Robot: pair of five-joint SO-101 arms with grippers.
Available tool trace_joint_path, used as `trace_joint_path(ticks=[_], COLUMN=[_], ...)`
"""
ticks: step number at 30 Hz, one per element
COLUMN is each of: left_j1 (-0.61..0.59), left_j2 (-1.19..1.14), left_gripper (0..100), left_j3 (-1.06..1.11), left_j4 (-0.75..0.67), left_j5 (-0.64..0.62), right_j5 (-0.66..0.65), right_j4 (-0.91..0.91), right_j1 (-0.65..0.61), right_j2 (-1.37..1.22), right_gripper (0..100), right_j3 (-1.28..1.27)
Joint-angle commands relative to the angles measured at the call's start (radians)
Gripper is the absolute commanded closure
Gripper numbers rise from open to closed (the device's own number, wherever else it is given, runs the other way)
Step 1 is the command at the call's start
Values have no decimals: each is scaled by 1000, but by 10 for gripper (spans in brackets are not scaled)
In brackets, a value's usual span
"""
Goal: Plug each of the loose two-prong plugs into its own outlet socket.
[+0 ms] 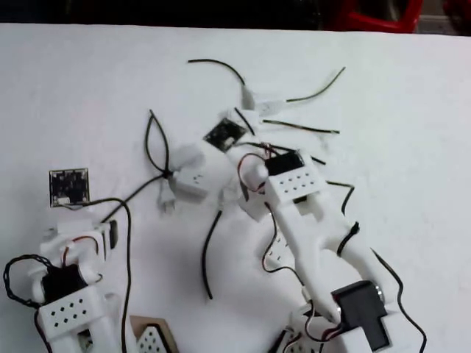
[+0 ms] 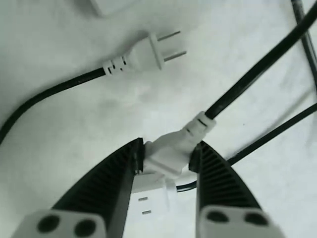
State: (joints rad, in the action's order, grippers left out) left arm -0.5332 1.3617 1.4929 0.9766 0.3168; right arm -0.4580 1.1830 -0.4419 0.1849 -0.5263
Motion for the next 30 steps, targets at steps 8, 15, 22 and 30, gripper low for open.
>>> trace_joint_path(ticks=[8,15,22,30], left_j1=[-7,-7,-7,-7], left_j2=[13,13,13,13], left_gripper=[738,739,739,740], left_j3=[-8,-8,-8,-8], left_j4=[-21,-21,-21,-21], left_j5=[-2,-2,-2,-2], right_j5=[126,137,187,183], right_j4=[99,58,19,197], right_j1=[-38,-33,41,114], right_j2=[-1,-4,-163,-381], right_gripper=[779,838,836,836], right_j3=[83,55,101,358])
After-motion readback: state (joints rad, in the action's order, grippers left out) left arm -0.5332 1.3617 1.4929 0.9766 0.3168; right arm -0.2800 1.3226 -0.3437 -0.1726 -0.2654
